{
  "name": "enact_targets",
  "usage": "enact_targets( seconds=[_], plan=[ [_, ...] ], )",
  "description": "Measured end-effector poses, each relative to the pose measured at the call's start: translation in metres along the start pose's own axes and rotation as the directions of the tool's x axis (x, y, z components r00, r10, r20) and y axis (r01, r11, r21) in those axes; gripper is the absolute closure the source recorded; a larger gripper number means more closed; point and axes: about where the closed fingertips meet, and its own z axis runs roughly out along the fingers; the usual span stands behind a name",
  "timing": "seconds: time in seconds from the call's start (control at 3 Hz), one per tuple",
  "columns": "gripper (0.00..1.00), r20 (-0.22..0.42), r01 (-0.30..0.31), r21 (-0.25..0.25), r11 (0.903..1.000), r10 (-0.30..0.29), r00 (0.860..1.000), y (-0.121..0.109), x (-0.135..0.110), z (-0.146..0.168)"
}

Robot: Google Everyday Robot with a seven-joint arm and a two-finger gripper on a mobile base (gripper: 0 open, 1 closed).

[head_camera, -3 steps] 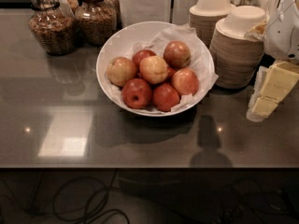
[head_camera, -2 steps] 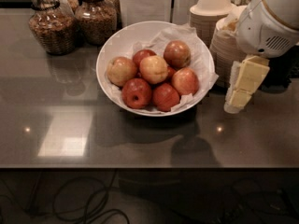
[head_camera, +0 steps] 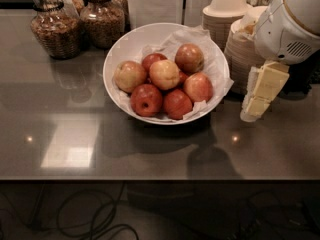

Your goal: Pick apple from white bowl

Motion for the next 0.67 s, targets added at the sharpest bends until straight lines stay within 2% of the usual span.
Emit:
enact_targets(
  seconds=[0.33,0.67],
  plan=[
    [0.00,0.080,0.063,0.004,0.9980,-0.063,0.995,-0.004,-0.022,0.023],
    [0.00,0.134,0.182,0.004,0.9834,-0.180,0.974,-0.006,-0.057,0.044]
  ],
)
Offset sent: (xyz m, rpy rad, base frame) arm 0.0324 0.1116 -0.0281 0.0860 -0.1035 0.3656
